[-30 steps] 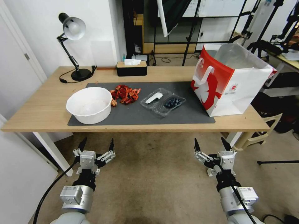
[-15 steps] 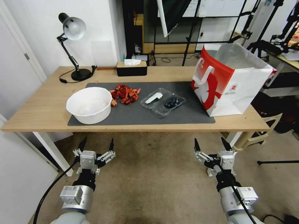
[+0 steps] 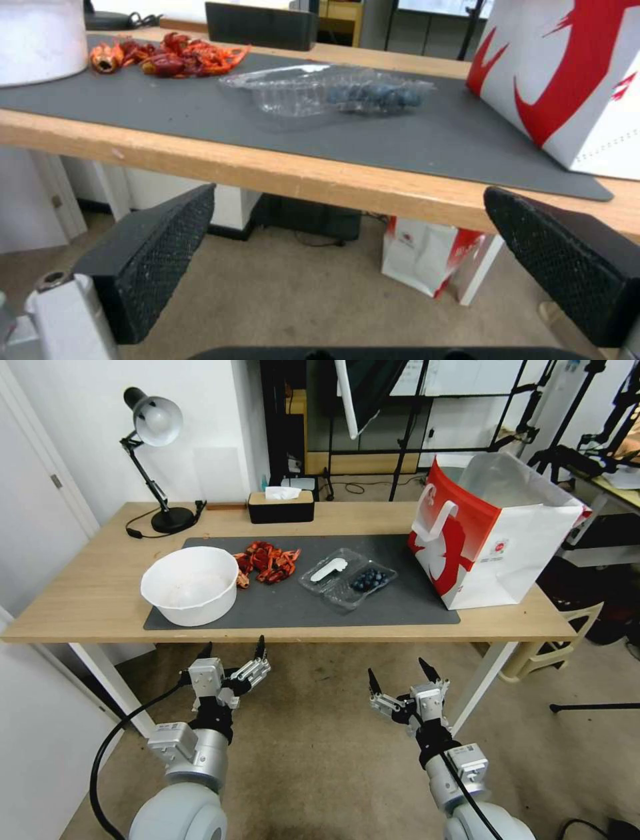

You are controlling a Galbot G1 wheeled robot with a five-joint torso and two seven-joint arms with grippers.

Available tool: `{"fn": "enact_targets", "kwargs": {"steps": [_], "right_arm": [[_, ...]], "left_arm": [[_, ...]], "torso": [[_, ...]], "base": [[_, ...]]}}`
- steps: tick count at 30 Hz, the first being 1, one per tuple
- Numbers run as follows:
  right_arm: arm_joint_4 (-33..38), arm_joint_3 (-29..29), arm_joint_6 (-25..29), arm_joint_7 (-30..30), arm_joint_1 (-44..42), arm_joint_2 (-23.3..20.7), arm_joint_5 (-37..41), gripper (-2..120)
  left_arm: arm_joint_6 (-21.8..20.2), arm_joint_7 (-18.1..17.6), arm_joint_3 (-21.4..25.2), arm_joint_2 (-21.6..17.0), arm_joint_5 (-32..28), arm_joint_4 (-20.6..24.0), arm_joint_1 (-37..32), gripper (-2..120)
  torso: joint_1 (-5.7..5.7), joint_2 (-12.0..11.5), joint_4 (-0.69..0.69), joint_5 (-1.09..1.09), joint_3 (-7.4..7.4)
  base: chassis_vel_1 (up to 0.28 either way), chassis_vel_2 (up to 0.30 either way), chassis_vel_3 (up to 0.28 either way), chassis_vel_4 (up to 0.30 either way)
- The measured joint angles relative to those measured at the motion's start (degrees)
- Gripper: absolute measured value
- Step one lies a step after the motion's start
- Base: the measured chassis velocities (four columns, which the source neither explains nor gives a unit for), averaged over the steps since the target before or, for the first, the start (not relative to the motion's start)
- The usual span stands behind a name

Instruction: Close the takeout container lid, then place the container into the takeout bag.

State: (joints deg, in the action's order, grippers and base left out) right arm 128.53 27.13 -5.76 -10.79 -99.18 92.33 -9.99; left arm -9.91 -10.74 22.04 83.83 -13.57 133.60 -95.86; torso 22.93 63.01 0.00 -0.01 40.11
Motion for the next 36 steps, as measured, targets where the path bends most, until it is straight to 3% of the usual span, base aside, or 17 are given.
{"fn": "enact_targets", "kwargs": {"steps": [7, 9, 10, 13, 14, 17, 19, 22, 23, 26, 35, 36], "right_arm": [[0.1, 0.4, 0.0, 0.0, 0.0, -0.1, 0.5, 100], [0.1, 0.5, 0.0, 0.0, 0.0, -0.1, 0.7, 100], [0.1, 0.5, 0.0, 0.0, 0.0, -0.1, 0.7, 100], [0.2, 0.6, 0.0, 0.0, 0.0, -0.2, 1.0, 100], [0.2, 0.6, 0.0, 0.0, 0.0, -0.2, 1.0, 100], [-0.2, 0.2, -0.4, 0.0, 0.7, -0.2, 1.1, 100], [-0.4, -0.1, -0.6, 0.0, 0.9, -0.2, 1.2, 100], [-0.9, -0.7, -0.7, 0.0, 1.1, -0.2, 1.2, 100], [-0.9, -0.7, -0.7, 0.0, 1.1, -0.2, 1.2, 100], [-1.1, -0.8, -0.9, -0.1, 1.3, -0.2, 1.5, 100], [-0.9, 0.0, -0.9, -0.1, 0.9, -0.2, 1.7, 100], [-0.9, 0.2, -0.9, -0.1, 0.9, -0.2, 1.7, 100]], "left_arm": [[0.2, 0.7, 0.0, -0.3, -2.5, -1.0, 0.4, 100], [-1.2, 0.9, -0.2, -1.3, -9.9, -1.4, 1.6, 100], [-1.2, 0.9, -0.2, -1.3, -9.9, -1.4, 1.6, 100], [-5.1, 2.1, -0.3, -3.5, -25.1, -2.2, 4.5, 100], [-5.1, 2.1, -0.3, -3.5, -25.1, -2.2, 4.5, 100], [-8.2, 2.6, 0.4, -4.6, -39.2, -2.4, 7.5, 100], [-8.7, 2.6, 0.6, -4.6, -42.9, -2.6, 8.4, 100], [-10.2, 1.2, 0.4, -4.8, -54.7, -3.7, 12.7, 100], [-10.2, 1.2, 0.4, -4.8, -54.7, -3.7, 12.7, 100], [-11.1, -1.3, 0.0, -5.0, -62.3, -5.9, 16.8, 100], [-11.0, -4.2, -1.5, -5.8, -68.0, -11.0, 23.0, 100], [-10.5, -6.3, -1.8, -5.8, -71.3, -12.1, 25.3, 100]], "torso": [[-0.01, 0.0, 0.0, 0.0, 0.0], [-0.01, 0.0, 0.0, 0.01, 0.0], [-0.01, 0.0, 0.0, 0.01, 0.0], [-0.01, 0.0, -0.01, 0.0, 0.0], [-0.01, 0.0, -0.01, 0.0, 0.0], [-0.01, 0.0, 0.0, 0.01, 0.0], [-0.01, 0.0, 0.01, 0.02, 0.0], [-0.01, 0.0, -0.01, 0.0, -0.01], [-0.01, 0.0, -0.01, 0.0, -0.01], [-0.01, 0.0, 0.01, 0.01, -0.01], [-0.01, 0.0, 0.0, 0.0, 0.0], [-0.01, 0.0, 0.0, 0.01, 0.0]], "base": [[0.0, 0.0, 0.0, 0.0], [0.0, 0.0, 0.0, 0.0], [0.0, 0.0, 0.0, 0.0], [0.0, 0.0, 0.0, 0.0], [0.0, 0.0, 0.0, 0.0], [0.0, 0.0, 0.0, 0.0], [0.0, 0.0, 0.0, 0.0], [0.0, 0.0, 0.0, 0.0], [0.0, 0.0, 0.0, 0.0], [0.0, 0.0, 0.0, 0.0], [0.0, 0.0, 0.0, 0.0], [0.0, 0.0, 0.0, 0.0]]}}
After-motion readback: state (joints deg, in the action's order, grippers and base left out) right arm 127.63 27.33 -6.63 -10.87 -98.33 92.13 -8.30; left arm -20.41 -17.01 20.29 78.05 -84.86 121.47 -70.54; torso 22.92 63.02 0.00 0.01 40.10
